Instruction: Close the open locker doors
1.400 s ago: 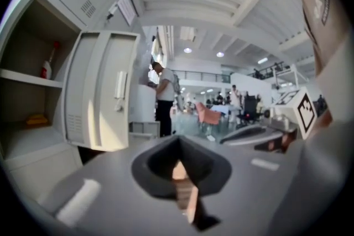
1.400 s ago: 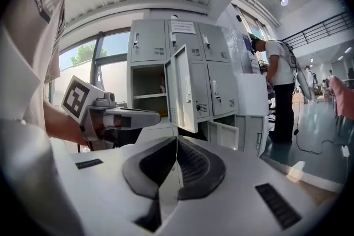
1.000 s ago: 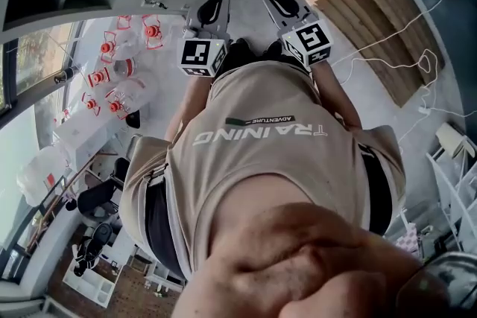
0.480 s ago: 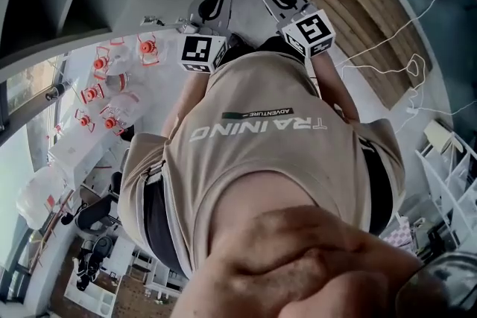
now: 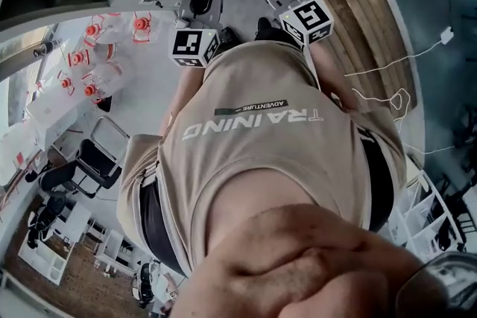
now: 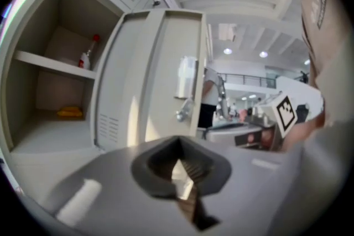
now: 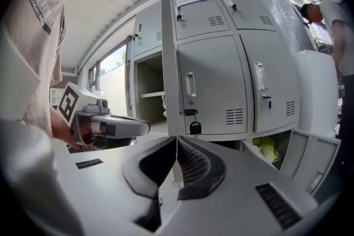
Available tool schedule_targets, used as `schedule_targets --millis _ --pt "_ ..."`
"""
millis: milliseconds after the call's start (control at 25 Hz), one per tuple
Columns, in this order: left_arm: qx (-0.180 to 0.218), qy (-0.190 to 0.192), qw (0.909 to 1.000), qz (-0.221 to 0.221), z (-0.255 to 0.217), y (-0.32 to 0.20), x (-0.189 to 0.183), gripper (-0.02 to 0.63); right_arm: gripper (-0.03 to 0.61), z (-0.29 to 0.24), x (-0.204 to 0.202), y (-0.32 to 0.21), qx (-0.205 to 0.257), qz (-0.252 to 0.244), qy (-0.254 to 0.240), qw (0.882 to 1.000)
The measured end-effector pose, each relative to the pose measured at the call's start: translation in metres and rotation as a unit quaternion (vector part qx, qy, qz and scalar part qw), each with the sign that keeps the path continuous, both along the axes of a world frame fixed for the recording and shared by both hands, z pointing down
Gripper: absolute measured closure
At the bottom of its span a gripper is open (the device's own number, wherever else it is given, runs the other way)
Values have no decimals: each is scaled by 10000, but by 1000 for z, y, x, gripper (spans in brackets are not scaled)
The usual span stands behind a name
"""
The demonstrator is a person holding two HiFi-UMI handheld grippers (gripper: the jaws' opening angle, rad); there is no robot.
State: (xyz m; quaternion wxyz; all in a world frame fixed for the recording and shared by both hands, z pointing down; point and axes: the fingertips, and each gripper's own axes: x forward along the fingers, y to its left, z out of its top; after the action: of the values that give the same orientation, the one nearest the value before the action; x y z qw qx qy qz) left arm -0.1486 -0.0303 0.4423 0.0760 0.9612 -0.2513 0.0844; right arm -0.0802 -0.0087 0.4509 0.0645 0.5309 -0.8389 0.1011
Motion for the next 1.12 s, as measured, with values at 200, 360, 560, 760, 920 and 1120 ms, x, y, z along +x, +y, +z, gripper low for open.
schedule_targets --millis 200,360,560,760,920,1120 --pt "-48 -6 9982 -598 -5 8 4 614 563 -5 4 -9 57 -694 72 9975" --pt "-39 -40 9945 -1046 -2 11 0 614 563 -5 2 -15 109 -1152 55 9933" --pt "-113 -2 9878 -1556 1 20 -16 614 563 -4 -4 -14 123 -1528 68 9882" --pt "-121 69 9818 -1895 5 24 -39 614 563 -3 -20 -8 89 -1830 -17 9831" --pt "-93 155 9781 -2074 3 26 -60 614 563 -4 -49 3 110 -2147 -9 9766" --pt "-155 152 9762 -2156 4 28 -97 614 563 -5 -95 13 72 -2411 -172 9703"
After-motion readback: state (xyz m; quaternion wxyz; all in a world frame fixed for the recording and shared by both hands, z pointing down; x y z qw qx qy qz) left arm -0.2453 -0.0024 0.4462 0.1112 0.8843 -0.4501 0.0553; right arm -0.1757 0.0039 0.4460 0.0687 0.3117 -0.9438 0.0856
